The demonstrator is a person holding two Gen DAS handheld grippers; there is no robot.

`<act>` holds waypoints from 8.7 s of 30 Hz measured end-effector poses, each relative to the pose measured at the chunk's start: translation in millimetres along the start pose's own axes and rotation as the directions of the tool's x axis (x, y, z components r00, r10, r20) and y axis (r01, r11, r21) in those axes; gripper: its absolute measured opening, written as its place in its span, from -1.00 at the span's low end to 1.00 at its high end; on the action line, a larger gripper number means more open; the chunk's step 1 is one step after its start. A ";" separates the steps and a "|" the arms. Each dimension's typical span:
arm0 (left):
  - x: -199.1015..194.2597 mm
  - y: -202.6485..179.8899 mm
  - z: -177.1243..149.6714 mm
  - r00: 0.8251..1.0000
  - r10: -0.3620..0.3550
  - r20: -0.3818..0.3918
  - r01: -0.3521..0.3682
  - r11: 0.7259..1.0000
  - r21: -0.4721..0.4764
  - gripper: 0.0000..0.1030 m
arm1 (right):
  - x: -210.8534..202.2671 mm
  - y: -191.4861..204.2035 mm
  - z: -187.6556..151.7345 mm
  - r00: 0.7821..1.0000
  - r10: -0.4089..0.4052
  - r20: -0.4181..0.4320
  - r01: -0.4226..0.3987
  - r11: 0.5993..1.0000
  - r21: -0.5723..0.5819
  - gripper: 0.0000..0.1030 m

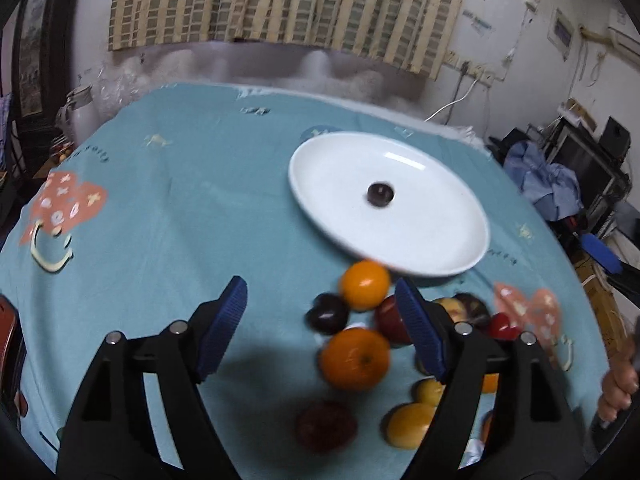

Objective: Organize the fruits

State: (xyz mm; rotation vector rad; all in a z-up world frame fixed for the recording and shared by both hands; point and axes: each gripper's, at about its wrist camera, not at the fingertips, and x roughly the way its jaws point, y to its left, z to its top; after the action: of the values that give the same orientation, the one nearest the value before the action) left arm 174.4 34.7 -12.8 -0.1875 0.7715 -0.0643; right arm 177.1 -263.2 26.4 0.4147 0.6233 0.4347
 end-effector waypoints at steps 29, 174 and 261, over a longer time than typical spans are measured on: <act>51.9 -41.5 5.6 0.977 -0.145 -0.156 0.174 0.966 0.191 0.01 | 9.8 -30.1 -15.4 0.995 -0.079 -0.056 0.084 0.994 0.076 0.91; -18.4 -46.0 -15.6 0.999 -0.030 0.026 0.024 0.981 0.193 -0.24 | 11.3 31.7 -50.0 0.974 -0.066 -0.217 0.010 0.968 -0.252 -0.15; 27.4 -26.0 -49.7 0.992 -0.016 -0.125 0.036 0.986 0.160 -0.06 | 61.5 -27.6 -72.1 0.943 -0.194 -0.270 0.139 0.967 -0.212 -0.39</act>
State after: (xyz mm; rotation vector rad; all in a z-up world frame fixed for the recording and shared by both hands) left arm 159.7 -1.4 -61.5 -0.0389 0.8826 -0.1645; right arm 183.5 -238.0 -68.8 0.1127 0.8863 0.3907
